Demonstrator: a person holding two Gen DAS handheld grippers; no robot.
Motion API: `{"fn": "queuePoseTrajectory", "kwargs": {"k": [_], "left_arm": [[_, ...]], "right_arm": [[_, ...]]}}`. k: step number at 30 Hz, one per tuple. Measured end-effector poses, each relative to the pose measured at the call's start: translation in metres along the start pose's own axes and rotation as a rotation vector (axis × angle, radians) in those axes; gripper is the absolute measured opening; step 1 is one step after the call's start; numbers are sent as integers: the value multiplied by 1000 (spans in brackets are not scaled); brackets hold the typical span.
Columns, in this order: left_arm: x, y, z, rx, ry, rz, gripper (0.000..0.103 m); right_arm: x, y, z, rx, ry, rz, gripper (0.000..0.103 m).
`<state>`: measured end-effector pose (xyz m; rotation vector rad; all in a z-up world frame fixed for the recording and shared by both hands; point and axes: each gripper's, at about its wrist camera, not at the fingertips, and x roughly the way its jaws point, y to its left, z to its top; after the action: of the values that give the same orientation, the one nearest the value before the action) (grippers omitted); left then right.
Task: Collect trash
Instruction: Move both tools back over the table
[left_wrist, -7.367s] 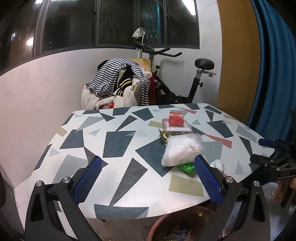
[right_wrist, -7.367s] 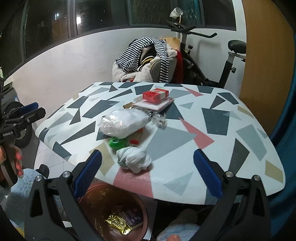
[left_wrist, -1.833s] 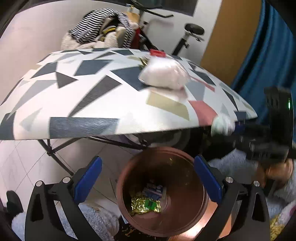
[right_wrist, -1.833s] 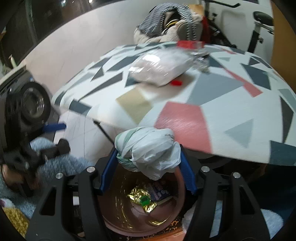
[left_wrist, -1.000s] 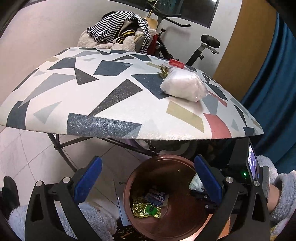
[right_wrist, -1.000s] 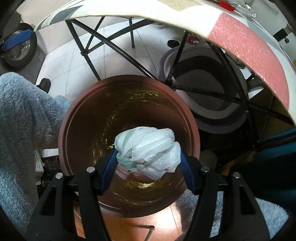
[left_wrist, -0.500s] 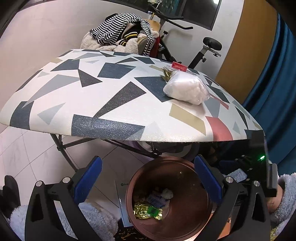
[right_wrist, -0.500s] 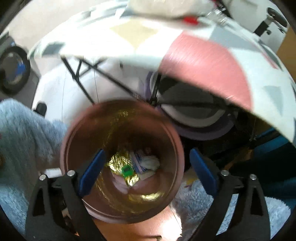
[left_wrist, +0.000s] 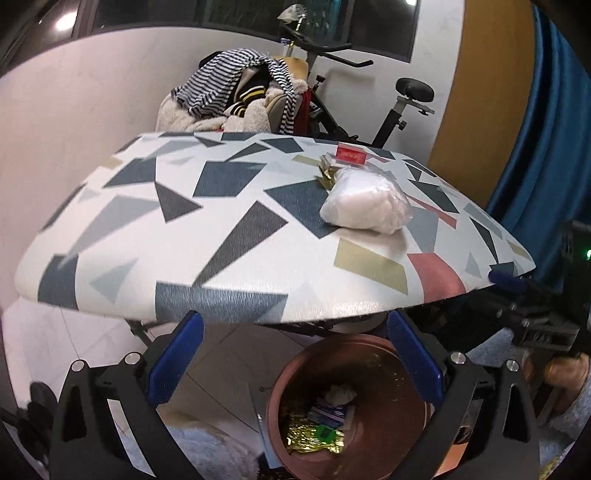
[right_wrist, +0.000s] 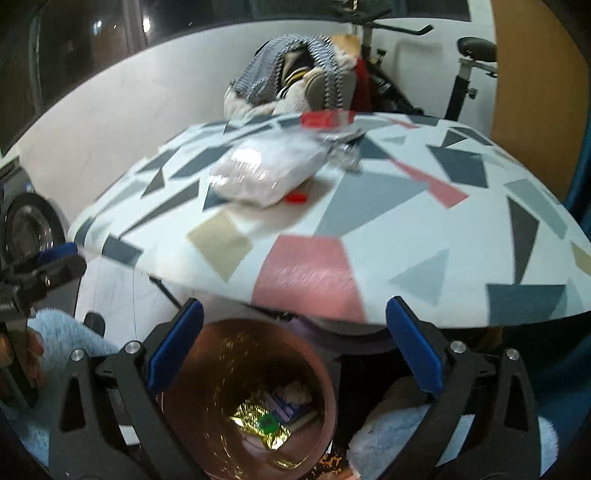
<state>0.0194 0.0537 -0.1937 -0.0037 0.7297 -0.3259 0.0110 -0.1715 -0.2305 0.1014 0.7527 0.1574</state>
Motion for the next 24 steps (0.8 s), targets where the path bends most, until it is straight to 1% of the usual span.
{"fn": "queuePoseTrajectory", "kwargs": {"k": [4,6,8,12,15,18,22,24], "left_arm": [[-4,-4,12,44,-23,27,97],[-7,-7,21,74,-40,86,97],[-11,-10,30,101,-67,117,97],[-17,-12,47,113,-101,117,97],[-20,-16,60,123,-125,102,97],[-22,-20,71,126,-143,85,97],[-22,-23,83,118,-153,53,97],[-20,-24,90,110,-155,43,97]], "right_arm": [[-15,-8,16,7,-56,-8,97],[-19,-12,22,8,-67,-8,97],[-23,-16,29,7,-80,-16,97],[-30,-21,40,6,-111,-19,97],[-35,-27,50,3,-134,-30,97],[-36,-33,57,10,-145,-20,97],[-38,-44,69,47,-175,-12,98],[-37,-51,76,79,-181,7,98]]}}
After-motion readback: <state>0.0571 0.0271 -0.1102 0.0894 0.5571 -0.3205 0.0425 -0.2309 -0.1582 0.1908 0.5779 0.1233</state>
